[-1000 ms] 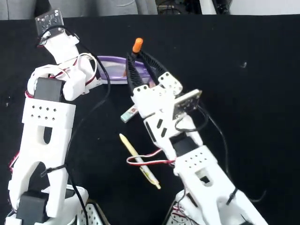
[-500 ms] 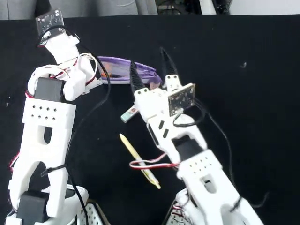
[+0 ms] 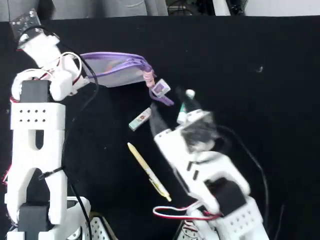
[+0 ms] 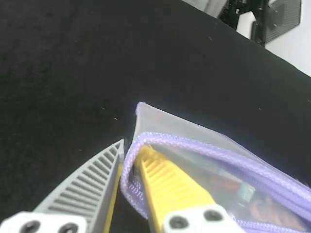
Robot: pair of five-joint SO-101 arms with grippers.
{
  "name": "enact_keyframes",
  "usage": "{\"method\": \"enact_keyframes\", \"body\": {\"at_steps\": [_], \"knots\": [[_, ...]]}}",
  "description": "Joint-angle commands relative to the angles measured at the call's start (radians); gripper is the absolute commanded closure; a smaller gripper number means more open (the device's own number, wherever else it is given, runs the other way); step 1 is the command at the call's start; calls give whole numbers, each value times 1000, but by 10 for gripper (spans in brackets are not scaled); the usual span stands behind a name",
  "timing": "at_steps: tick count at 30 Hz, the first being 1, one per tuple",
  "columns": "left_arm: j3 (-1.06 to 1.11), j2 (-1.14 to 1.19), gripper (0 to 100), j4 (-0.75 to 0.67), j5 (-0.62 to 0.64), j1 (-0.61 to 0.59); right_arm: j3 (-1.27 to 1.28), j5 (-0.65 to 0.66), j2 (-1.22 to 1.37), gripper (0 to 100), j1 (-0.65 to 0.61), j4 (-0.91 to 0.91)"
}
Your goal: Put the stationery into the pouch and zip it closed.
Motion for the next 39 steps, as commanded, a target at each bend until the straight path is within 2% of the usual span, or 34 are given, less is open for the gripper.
{"method": "enact_keyframes", "body": {"at_steps": [1, 8, 13, 15, 30, 36, 39], "knots": [[-25, -8, 971, -40, -11, -53, 61, 29, 16, 773, -94, 31], [-21, 0, 971, -87, -11, -142, 128, 25, 114, 773, -230, 58], [-21, 0, 971, -94, -11, -157, 128, 18, 294, 773, -276, -20], [-24, 0, 971, -94, -11, -162, 120, -34, 403, 773, -287, -61], [-22, 0, 971, -95, -9, -162, -220, -68, 1145, 773, -282, -95], [-19, 0, 971, -95, -9, -162, -351, -68, 1285, 776, -279, -6], [-19, 0, 971, -95, -8, -162, -401, -60, 1330, 845, -273, 55]]}}
